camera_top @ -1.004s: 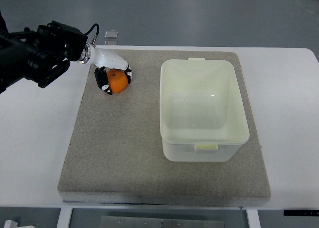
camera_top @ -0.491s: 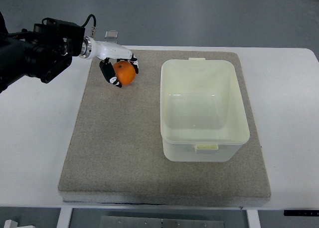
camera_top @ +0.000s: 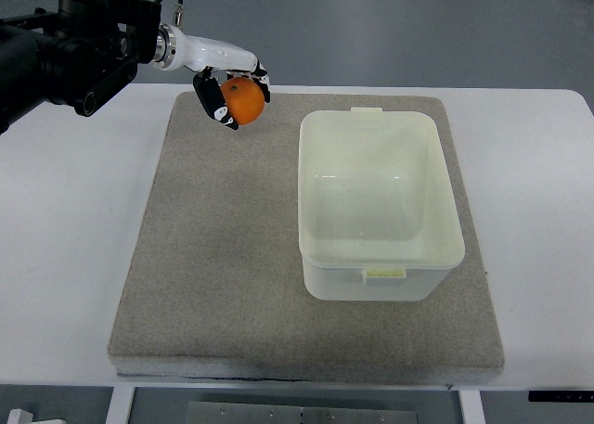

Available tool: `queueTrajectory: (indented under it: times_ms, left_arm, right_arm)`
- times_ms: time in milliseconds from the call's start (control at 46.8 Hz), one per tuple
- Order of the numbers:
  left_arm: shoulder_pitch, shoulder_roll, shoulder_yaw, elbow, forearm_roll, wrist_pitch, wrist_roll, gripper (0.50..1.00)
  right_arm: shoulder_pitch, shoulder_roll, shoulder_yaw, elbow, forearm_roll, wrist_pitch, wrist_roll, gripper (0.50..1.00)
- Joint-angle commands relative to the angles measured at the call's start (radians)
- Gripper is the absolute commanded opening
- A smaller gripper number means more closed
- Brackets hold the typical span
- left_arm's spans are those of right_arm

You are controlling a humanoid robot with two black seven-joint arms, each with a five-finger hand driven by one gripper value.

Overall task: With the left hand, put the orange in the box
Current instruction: 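Lift the orange off the mat with the left hand, then carry the orange over the white plastic box with the left hand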

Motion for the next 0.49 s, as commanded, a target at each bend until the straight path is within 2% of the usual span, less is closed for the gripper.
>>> queueTrajectory:
  times_ms: [0, 299, 470]
  left_arm:
    - [-0.033, -0.004, -0.001, -0.002, 0.003, -0.002, 0.000, 0.500]
    - [-0.141, -0.067, -0.005, -0.013, -0.002, -0.015, 0.000, 0.500]
    - [-0.174, -0.109, -0.025, -0.054, -0.003, -0.023, 0.000, 0.500]
  right_arm:
    - [0.000, 0.000, 0.000, 0.001, 0.000, 0.000, 0.000, 0.944]
    - [0.000, 0.000, 0.000, 0.001, 0.000, 0.000, 0.000, 0.944]
    - [0.000, 0.000, 0.000, 0.001, 0.000, 0.000, 0.000, 0.944]
